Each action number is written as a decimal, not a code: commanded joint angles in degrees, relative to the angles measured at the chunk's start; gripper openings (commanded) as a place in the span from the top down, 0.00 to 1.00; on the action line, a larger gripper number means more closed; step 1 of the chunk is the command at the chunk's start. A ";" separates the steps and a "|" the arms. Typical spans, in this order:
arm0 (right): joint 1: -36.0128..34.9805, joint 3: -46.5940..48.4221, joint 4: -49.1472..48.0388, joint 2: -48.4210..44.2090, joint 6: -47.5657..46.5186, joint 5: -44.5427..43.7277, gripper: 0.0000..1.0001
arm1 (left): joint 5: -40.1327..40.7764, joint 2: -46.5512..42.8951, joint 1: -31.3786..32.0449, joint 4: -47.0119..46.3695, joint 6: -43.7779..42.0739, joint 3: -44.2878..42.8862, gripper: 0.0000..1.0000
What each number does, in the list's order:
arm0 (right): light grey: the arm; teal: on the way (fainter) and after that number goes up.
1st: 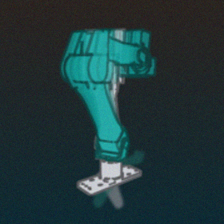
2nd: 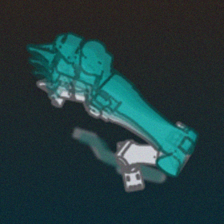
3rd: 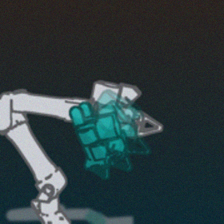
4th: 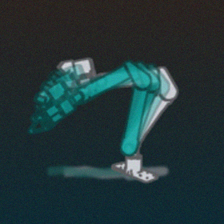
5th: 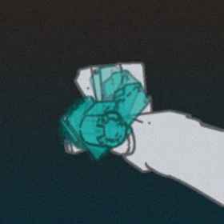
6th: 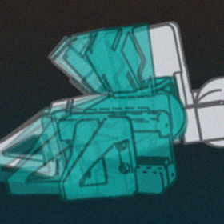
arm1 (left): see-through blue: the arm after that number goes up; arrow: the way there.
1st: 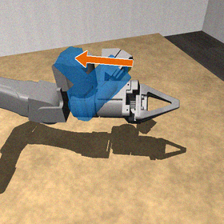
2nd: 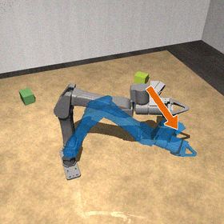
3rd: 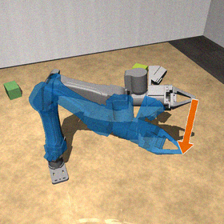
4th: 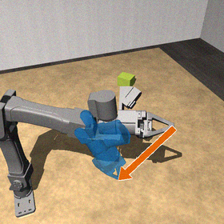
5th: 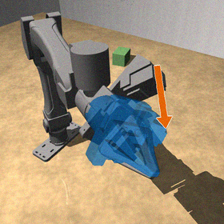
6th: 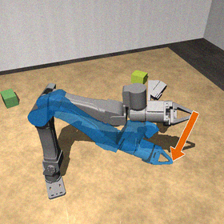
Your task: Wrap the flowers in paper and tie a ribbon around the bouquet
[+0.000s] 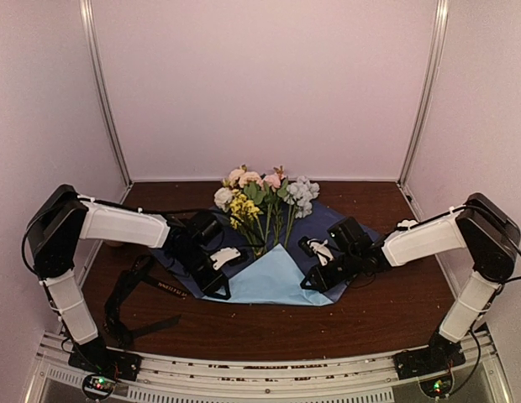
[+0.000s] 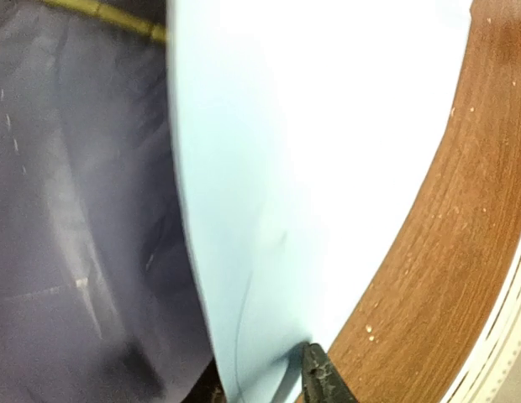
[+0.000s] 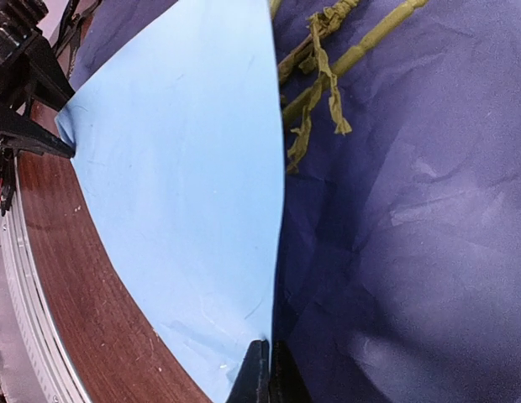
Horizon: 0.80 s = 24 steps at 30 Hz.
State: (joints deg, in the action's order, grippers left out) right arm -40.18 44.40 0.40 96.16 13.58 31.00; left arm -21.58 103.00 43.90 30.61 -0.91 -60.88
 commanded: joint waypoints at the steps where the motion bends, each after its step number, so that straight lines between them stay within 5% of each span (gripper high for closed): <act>1: 0.54 0.57 -1.77 1.06 2.65 -1.27 1.00 | -1.33 -0.44 -0.57 2.18 2.16 1.28 0.65; 5: 0.55 1.15 -2.51 1.18 3.31 -1.56 1.00 | -2.23 -1.38 -0.53 0.31 4.39 3.83 0.68; 11: 1.37 1.32 -1.48 1.09 4.51 -2.66 1.00 | -5.97 -0.93 -0.61 -2.48 6.89 6.42 1.00; 22: 3.49 1.20 4.60 2.87 3.40 -7.67 1.00 | 2.01 3.77 -1.54 2.17 6.15 6.01 1.00; 24: 3.45 1.97 6.82 2.33 3.00 -8.41 0.92 | 1.19 3.64 -1.54 1.48 6.18 6.12 1.00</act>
State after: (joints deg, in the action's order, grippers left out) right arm -38.17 44.95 1.21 98.06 17.08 29.34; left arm -25.80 103.46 43.11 27.90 5.50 -56.80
